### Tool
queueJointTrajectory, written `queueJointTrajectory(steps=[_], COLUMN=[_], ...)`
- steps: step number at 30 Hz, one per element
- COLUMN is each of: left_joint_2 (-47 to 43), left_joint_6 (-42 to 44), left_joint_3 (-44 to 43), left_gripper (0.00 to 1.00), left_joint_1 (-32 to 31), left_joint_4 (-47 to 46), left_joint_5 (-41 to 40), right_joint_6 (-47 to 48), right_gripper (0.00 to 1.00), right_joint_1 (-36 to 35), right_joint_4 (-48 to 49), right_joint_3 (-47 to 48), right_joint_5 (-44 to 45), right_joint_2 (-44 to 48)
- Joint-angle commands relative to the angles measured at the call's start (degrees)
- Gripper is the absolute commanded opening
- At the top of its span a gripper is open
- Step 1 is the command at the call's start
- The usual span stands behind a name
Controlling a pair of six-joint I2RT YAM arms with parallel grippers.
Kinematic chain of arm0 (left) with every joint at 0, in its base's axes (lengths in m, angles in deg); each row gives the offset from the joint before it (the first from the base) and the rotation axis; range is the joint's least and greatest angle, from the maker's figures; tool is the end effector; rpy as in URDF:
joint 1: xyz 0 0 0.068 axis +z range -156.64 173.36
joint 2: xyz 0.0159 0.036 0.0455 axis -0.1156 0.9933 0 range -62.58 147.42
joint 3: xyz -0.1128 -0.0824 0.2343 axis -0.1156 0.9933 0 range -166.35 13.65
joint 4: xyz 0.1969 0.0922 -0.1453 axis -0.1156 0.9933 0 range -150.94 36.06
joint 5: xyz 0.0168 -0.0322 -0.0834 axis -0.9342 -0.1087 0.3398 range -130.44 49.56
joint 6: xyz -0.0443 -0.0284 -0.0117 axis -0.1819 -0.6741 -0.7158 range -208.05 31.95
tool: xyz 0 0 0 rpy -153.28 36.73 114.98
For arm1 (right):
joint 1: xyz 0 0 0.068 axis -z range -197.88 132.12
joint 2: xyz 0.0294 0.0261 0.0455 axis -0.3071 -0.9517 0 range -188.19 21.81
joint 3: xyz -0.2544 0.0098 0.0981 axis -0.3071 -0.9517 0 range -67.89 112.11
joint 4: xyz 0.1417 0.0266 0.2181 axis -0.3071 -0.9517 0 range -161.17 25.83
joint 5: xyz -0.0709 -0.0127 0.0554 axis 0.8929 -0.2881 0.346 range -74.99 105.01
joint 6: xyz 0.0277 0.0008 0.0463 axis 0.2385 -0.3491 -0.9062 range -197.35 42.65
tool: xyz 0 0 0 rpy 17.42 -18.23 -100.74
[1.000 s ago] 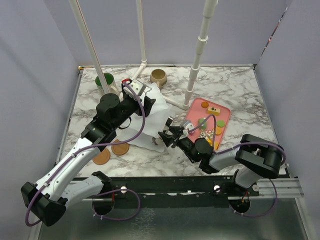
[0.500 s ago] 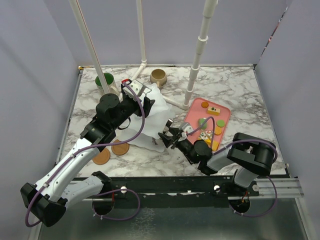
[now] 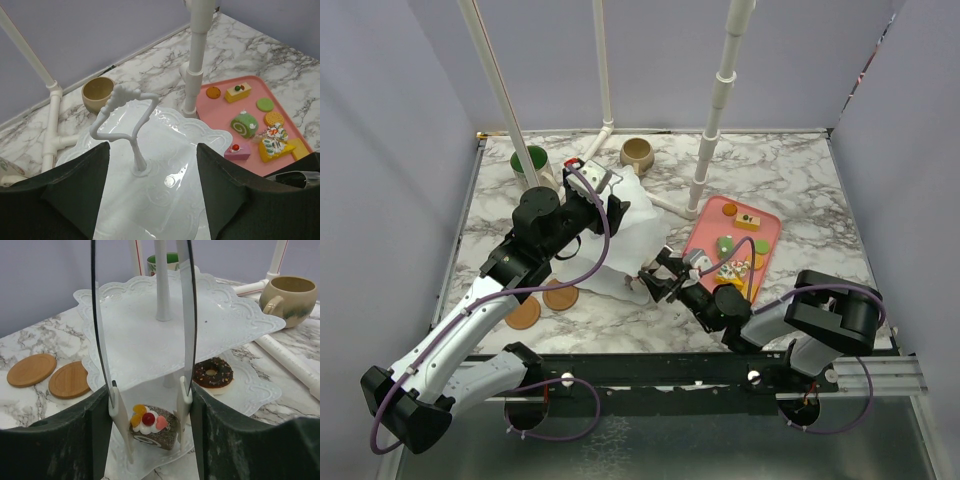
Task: Serve the afternoon tea
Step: Place the desert on the desert table, then adjust the desert table at the center of the board.
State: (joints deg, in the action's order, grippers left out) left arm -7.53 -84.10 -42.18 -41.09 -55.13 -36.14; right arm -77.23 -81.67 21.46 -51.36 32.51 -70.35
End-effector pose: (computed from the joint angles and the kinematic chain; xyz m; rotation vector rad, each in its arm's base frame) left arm 0.1816 -0.1278 0.3836 0.6065 1.5659 -0.4650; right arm 0.1223 0.2243 0.1736 -0.5298 1.3410 0.7059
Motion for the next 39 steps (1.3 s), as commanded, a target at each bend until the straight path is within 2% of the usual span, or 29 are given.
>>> queueJointTrajectory(steps=[1, 14, 20, 26, 33, 39], left_joint_2=[-0.68, -0.84, -0.93, -0.63, 1.67, 6.99], left_joint_6=[-0.43, -0.53, -0.65, -1.84, -2.37, -1.68], left_joint_3=[-1.94, -2.0, -1.4, -1.0, -1.18, -4.36], left_gripper=[0.72, 0.72, 0.71, 0.69, 0.67, 0.67], left_joint_1=[0.53, 1.06, 1.61, 4.02, 11.39, 15.55], left_joint_4=[0.45, 0.46, 0.87, 1.66, 1.42, -0.03], left_joint_5=[0.81, 1.03, 0.83, 1.86, 11.38, 28.77], right_joint_6=[0.92, 1.29, 2.15, 1.9, 0.4, 0.06], right_gripper=[0.59, 0.64, 0.63, 0.63, 0.62, 0.62], right_joint_1=[-0.72, -1.42, -1.43, -1.43, -1.42, -1.43], right_joint_4=[-1.04, -1.23, -3.89, -11.49, -21.57, -28.92], right_joint_3=[-0.41, -0.41, -1.11, -4.02, -7.07, -8.97], right_joint_5=[0.21, 0.21, 2.37, 4.9, 7.18, 11.25], right_joint_2=[1.74, 1.4, 7.33, 18.31, 30.23, 38.66])
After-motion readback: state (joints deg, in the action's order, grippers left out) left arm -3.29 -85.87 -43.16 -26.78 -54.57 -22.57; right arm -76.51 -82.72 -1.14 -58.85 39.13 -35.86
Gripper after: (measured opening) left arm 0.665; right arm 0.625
